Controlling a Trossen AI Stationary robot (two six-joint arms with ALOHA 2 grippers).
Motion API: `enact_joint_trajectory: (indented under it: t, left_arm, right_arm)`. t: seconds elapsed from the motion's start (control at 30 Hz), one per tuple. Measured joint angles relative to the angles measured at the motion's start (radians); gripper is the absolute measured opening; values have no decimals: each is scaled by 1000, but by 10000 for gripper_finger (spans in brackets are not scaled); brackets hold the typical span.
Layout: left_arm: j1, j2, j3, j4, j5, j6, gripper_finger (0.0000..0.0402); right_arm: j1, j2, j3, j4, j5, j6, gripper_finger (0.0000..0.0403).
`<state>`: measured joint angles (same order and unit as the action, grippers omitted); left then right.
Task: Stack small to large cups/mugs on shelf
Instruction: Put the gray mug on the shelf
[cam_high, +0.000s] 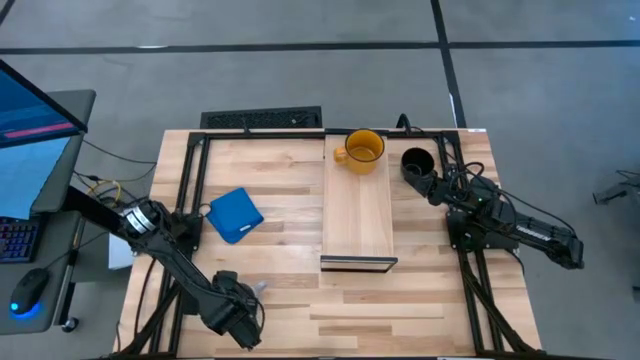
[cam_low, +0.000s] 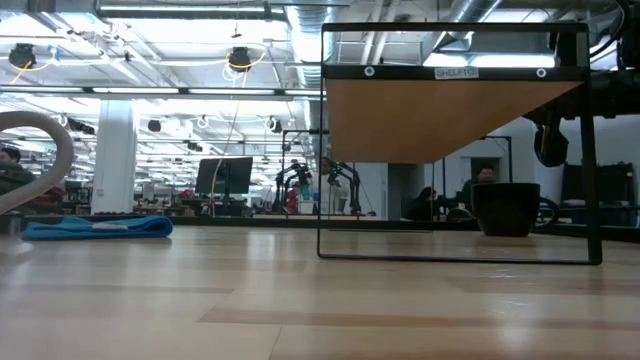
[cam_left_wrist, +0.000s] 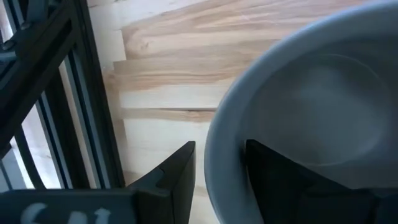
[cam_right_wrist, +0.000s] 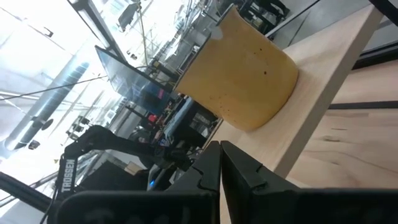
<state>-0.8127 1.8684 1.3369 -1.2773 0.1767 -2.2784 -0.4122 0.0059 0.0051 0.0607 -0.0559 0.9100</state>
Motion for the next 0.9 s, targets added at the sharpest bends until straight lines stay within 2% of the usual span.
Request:
enact_joint_trajectory:
  t: [0.23, 0.5, 0.67, 0.9]
  left_arm:
    - [3, -2, 0, 9, -9, 24, 89]
    - [4, -12, 6, 5, -112, 68, 23]
    - [12, -11, 6, -6, -160, 104, 14]
    - [38, -10, 6, -10, -154, 111, 14]
  right_arm:
    - [0, 0, 0, 0, 0, 0, 33]
    - [0, 0, 0, 0, 0, 0, 33]
    - [0, 0, 0, 0, 0, 0, 33]
    - [0, 0, 0, -1, 0, 0, 33]
